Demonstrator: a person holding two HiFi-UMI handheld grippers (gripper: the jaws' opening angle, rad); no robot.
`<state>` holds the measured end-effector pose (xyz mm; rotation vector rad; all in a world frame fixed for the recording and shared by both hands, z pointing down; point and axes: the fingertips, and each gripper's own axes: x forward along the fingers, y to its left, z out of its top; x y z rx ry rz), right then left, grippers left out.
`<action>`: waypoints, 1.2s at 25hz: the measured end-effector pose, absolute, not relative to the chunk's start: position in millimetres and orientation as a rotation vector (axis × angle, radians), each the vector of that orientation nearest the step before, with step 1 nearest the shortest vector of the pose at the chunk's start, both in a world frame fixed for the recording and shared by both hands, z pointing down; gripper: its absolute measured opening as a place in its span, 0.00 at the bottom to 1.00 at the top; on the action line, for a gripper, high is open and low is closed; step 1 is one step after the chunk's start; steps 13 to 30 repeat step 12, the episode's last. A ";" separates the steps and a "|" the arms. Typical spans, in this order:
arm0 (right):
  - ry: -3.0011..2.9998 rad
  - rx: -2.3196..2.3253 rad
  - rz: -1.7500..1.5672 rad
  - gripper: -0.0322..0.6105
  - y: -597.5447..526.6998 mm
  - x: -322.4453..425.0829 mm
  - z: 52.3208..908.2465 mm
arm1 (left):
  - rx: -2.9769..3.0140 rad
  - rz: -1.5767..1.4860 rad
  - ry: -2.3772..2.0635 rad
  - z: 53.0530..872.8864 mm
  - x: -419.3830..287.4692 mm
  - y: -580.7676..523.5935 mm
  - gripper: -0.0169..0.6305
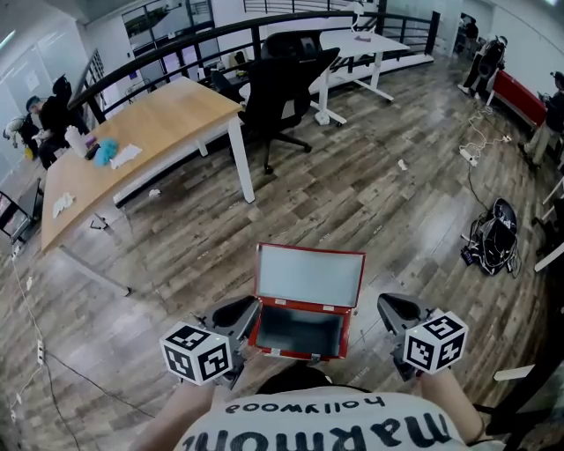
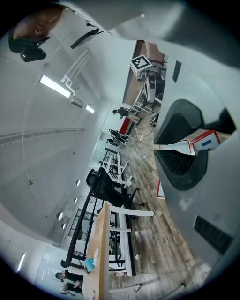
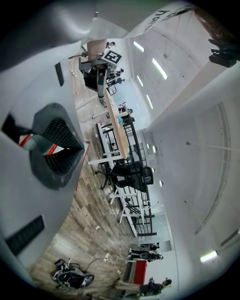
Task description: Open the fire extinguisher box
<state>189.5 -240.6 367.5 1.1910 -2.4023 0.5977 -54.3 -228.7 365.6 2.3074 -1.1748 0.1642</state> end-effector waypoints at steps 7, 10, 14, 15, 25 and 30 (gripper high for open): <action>-2.391 1.193 0.614 0.06 -242.4 195.0 372.7 | 2.297 0.172 -1.167 370.8 -50.5 -231.6 0.09; -2.388 1.190 0.608 0.06 -243.2 195.7 374.3 | 2.296 0.169 -1.167 371.8 -50.1 -233.3 0.09; -2.385 1.186 0.594 0.06 -244.6 195.4 374.8 | 2.296 0.167 -1.168 372.1 -50.7 -235.3 0.09; -2.385 1.186 0.594 0.06 -244.6 195.4 374.8 | 2.296 0.167 -1.168 372.1 -50.7 -235.3 0.09; -2.385 1.186 0.594 0.06 -244.6 195.4 374.8 | 2.296 0.167 -1.168 372.1 -50.7 -235.3 0.09; -2.385 1.186 0.594 0.06 -244.6 195.4 374.8 | 2.296 0.167 -1.168 372.1 -50.7 -235.3 0.09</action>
